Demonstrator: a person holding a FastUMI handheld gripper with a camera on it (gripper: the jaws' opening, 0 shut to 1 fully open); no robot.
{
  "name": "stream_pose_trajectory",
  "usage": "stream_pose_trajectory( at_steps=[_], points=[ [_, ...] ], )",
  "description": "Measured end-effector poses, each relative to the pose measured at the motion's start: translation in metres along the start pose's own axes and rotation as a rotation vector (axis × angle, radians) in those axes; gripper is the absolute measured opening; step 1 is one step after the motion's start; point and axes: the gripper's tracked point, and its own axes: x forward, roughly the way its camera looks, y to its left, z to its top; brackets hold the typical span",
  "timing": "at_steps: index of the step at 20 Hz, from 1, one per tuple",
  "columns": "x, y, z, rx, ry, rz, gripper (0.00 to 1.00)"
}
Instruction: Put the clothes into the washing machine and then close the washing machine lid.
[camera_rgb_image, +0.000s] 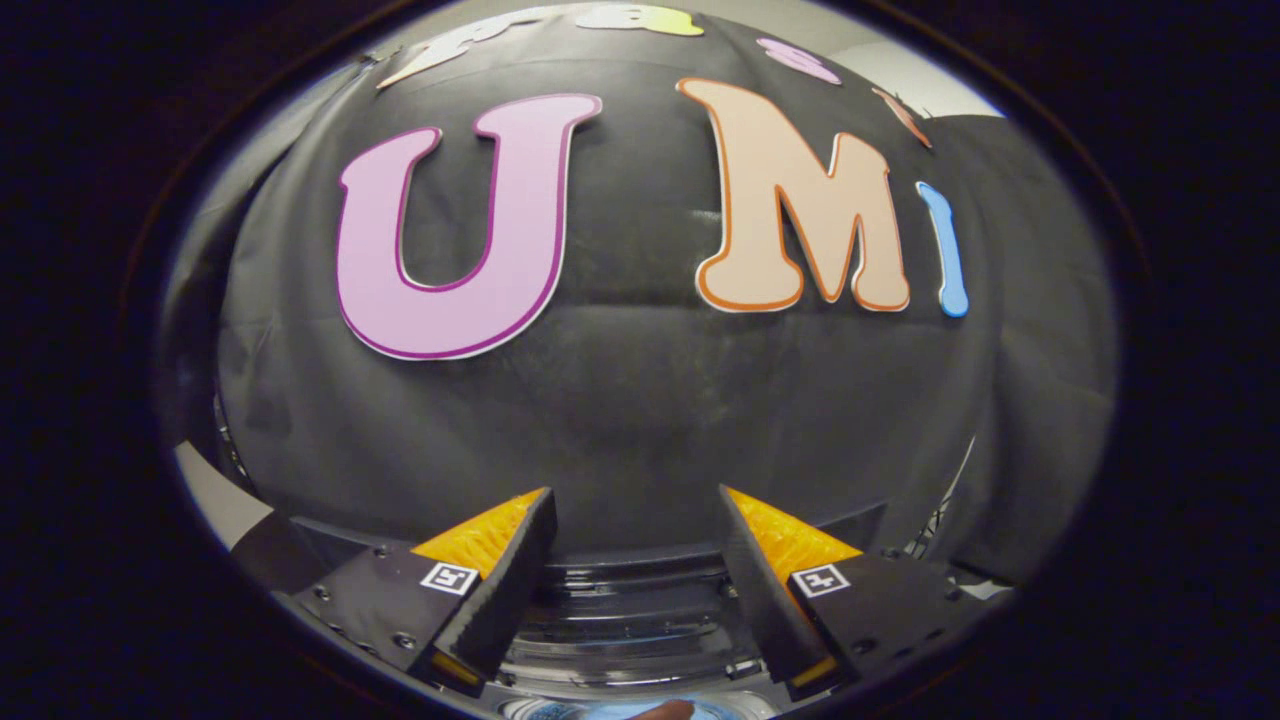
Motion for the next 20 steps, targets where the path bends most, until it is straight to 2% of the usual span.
stream_pose_trajectory(
  at_steps=[20],
  points=[
    [-0.020, -0.008, 0.005, 0.024, -0.017, -0.037, 0.98]
  ],
)
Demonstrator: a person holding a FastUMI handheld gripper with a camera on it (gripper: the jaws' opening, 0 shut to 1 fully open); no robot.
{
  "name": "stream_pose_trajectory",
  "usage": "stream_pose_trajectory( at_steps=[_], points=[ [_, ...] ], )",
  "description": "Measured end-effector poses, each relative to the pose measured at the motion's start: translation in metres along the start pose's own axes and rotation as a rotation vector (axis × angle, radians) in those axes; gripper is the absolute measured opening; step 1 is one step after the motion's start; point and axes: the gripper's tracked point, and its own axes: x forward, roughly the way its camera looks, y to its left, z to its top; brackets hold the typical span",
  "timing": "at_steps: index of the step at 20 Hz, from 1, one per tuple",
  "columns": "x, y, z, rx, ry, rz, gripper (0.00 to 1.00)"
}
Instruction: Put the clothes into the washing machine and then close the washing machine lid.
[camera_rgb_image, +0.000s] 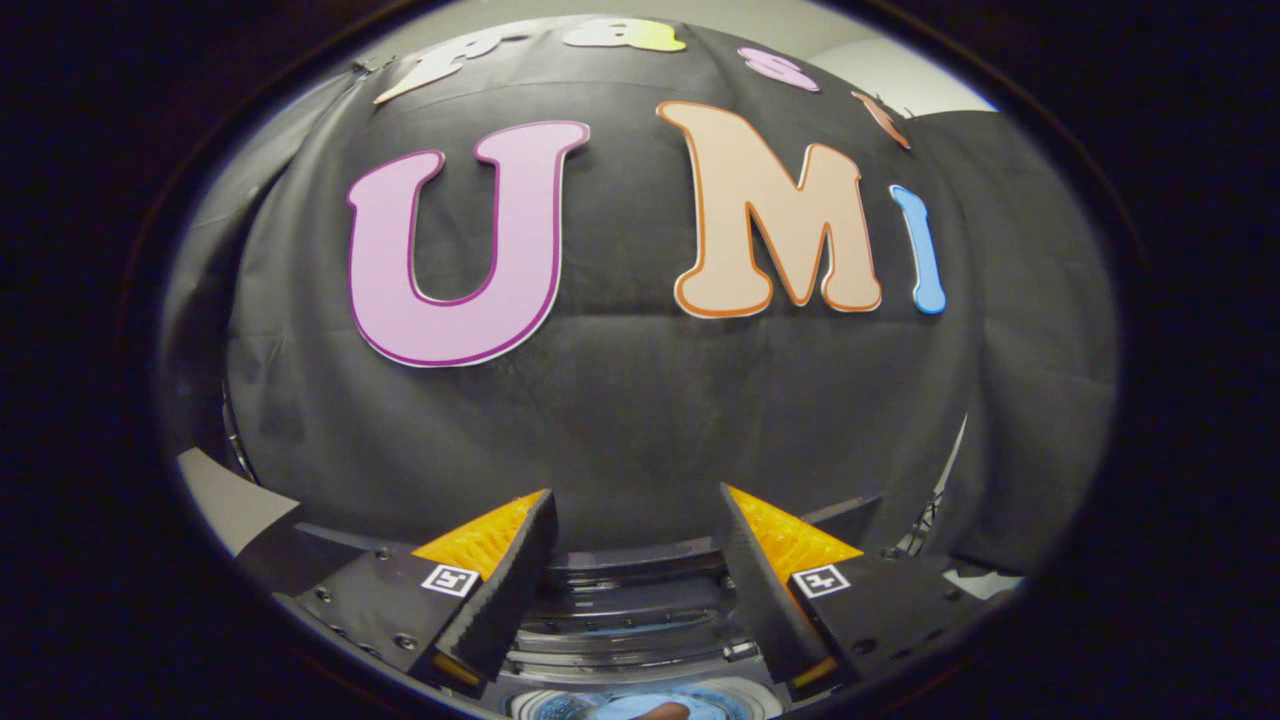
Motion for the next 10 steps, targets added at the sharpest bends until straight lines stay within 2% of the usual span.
stream_pose_trajectory(
  at_steps=[10],
  points=[
    [-0.017, -0.007, -0.003, 0.005, -0.050, -0.011, 0.98]
  ],
)
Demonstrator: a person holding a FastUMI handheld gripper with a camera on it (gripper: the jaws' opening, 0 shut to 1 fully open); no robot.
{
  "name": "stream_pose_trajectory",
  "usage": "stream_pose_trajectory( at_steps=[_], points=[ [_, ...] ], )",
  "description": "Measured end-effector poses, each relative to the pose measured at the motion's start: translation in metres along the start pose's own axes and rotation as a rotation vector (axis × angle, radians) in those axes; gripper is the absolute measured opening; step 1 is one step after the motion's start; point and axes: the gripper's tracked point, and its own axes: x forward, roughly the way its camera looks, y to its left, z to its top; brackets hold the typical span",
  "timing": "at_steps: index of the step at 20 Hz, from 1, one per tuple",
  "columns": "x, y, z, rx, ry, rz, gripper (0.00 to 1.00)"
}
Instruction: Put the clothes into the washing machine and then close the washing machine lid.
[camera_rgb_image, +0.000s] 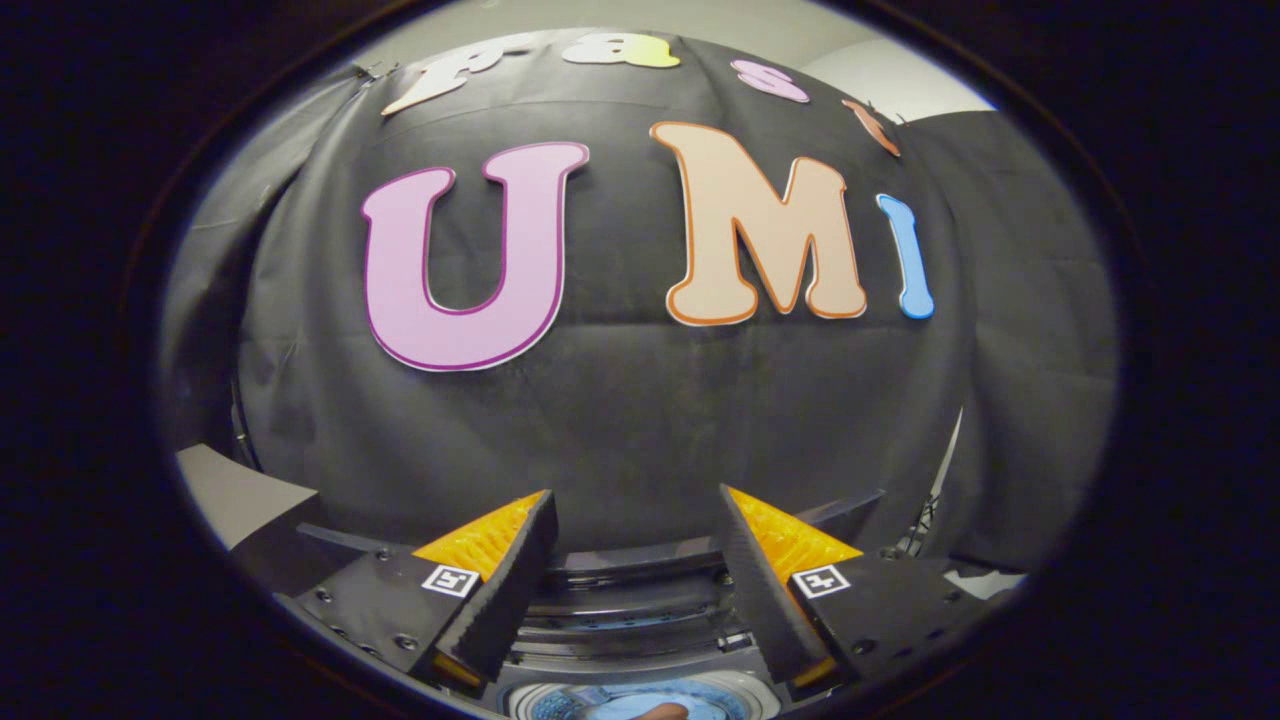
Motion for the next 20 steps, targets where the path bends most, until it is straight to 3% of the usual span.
stream_pose_trajectory(
  at_steps=[20],
  points=[
    [-0.028, -0.003, -0.007, 0.008, 0.003, -0.026, 0.97]
  ],
)
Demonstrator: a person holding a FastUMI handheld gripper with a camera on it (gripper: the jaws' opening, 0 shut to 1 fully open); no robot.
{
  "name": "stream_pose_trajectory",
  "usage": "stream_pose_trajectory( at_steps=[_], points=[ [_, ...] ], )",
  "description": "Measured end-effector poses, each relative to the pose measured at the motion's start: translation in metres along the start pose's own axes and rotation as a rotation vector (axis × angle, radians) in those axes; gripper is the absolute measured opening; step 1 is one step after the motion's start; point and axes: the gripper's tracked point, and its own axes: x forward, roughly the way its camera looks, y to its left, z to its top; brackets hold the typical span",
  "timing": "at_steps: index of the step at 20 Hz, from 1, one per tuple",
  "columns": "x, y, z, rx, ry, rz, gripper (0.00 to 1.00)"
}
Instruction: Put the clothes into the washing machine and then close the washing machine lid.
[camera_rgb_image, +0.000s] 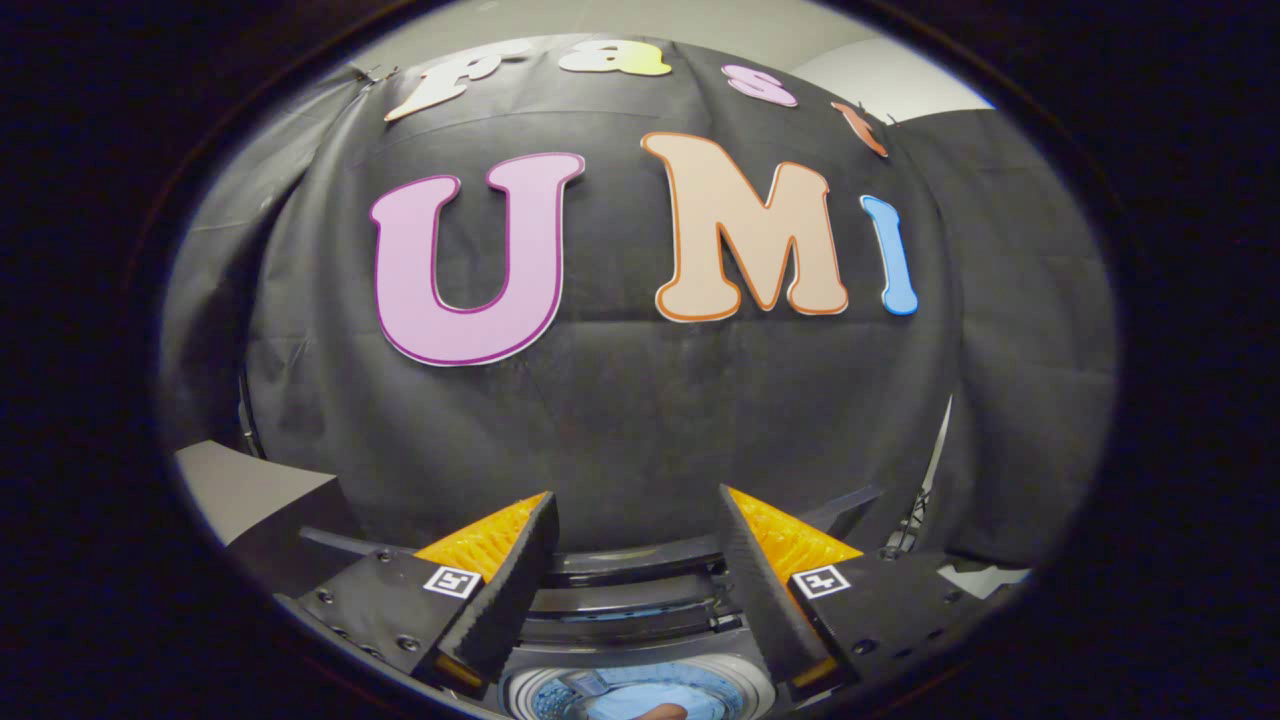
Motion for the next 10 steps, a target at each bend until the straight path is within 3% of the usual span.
stream_pose_trajectory(
  at_steps=[10],
  points=[
    [-0.012, -0.002, -0.004, -0.002, 0.003, -0.003, 0.97]
  ],
)
